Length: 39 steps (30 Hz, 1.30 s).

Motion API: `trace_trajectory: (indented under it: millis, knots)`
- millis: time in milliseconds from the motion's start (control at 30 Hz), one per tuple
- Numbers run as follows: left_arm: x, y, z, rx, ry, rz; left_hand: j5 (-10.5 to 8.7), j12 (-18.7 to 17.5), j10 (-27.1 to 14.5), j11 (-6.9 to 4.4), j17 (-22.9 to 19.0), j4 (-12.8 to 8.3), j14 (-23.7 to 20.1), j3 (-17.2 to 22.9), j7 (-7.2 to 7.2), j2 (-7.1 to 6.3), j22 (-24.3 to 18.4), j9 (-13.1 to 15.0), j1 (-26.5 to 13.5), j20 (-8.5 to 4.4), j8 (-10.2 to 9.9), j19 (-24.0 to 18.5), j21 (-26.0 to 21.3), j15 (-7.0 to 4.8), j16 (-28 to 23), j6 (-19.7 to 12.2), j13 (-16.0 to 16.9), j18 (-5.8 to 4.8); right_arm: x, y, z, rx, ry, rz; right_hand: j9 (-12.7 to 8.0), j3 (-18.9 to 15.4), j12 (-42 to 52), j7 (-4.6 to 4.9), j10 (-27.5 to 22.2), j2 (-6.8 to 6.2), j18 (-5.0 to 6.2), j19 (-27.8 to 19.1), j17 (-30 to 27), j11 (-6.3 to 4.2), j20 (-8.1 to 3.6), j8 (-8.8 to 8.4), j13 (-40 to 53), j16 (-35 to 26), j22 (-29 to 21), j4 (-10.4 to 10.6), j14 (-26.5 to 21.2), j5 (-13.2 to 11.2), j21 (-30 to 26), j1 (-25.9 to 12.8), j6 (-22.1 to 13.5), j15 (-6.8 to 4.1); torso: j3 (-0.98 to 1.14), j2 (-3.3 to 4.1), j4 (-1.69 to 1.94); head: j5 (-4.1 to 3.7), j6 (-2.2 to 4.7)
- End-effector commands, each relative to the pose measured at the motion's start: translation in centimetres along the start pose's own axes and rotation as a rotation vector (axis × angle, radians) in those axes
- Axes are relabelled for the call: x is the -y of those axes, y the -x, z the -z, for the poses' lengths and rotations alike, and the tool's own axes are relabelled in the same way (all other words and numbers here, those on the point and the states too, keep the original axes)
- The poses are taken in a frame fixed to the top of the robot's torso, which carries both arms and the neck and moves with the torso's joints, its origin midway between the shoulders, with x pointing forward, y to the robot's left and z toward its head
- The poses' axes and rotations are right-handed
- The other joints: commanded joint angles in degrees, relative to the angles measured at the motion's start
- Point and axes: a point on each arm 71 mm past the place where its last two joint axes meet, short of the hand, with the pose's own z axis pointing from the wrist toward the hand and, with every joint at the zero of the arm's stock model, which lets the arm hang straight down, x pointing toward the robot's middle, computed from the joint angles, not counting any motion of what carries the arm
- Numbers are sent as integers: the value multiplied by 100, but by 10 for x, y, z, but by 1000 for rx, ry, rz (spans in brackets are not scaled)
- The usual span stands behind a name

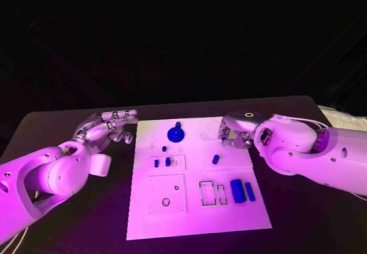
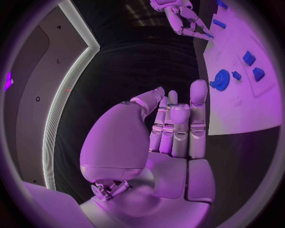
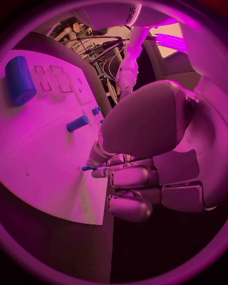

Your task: Assemble the parts on the task board

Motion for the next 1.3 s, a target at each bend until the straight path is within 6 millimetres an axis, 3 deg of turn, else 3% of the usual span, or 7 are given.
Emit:
trace_trajectory:
  millis: [33,267,533,667,833,1300]
  knots:
    - [0,-3,0,-24,-6,3,13,21,-43,-14,-6,-5,-44,-41,29,53,-4,-8,23,0,-2,-41,-21,4,-33,-18,6,118,-3,2,1,1,12,-41,-3,34,-26,31,22,-3,-100,37,-7,14,0,-27,1,19,7,1,174,6,22,-37,-1,-29,2,4,3,29,-28]
    - [-1,-3,0,-23,-4,3,12,22,-45,-14,-7,-6,-45,-44,30,52,-5,-8,23,0,-2,-41,-23,4,-34,-18,6,119,-18,7,7,12,56,-72,-2,52,-31,36,22,-8,-100,35,-7,15,0,-30,1,21,6,-13,173,7,23,-43,-1,-28,-5,0,-1,90,-39]
    - [-1,-4,0,-26,-5,5,12,22,-45,-14,-7,-6,-45,-44,30,52,-5,-8,23,0,-2,-41,-23,4,-34,-18,6,119,-55,11,18,23,166,-134,-2,105,-42,53,21,-21,-100,34,-7,24,2,-41,1,25,10,-56,173,20,27,-54,-5,-23,-11,1,3,203,-40]
    - [-2,-6,-1,-31,-5,6,12,22,-45,-14,-7,-6,-45,-44,30,52,-5,-8,23,0,-2,-41,-23,4,-34,-18,6,119,-78,9,22,21,216,-179,-2,118,-47,62,18,-30,-101,33,-7,30,4,-46,1,27,13,-67,172,23,29,-66,-9,-19,-20,0,10,299,-72]
    - [-2,-10,-2,-46,-5,8,17,30,-56,-13,-20,-23,-52,-51,33,61,-13,-10,50,0,-2,-40,-35,4,-40,-20,7,120,-98,-2,25,0,258,-221,-4,154,-55,75,11,-27,-102,33,-7,39,8,-55,0,31,16,-95,173,40,33,-76,-19,-12,-22,-3,8,409,-86]
    - [-2,-14,-3,-58,-8,12,17,32,-62,-10,-21,-27,-54,-56,35,60,-20,-11,56,1,-4,-42,-46,5,-40,-24,8,122,-125,-37,22,-66,309,-255,-6,199,-64,94,-6,-26,-94,10,-20,53,15,-66,-1,27,-16,-134,170,53,17,-97,-34,-2,-12,1,-3,535,-146]
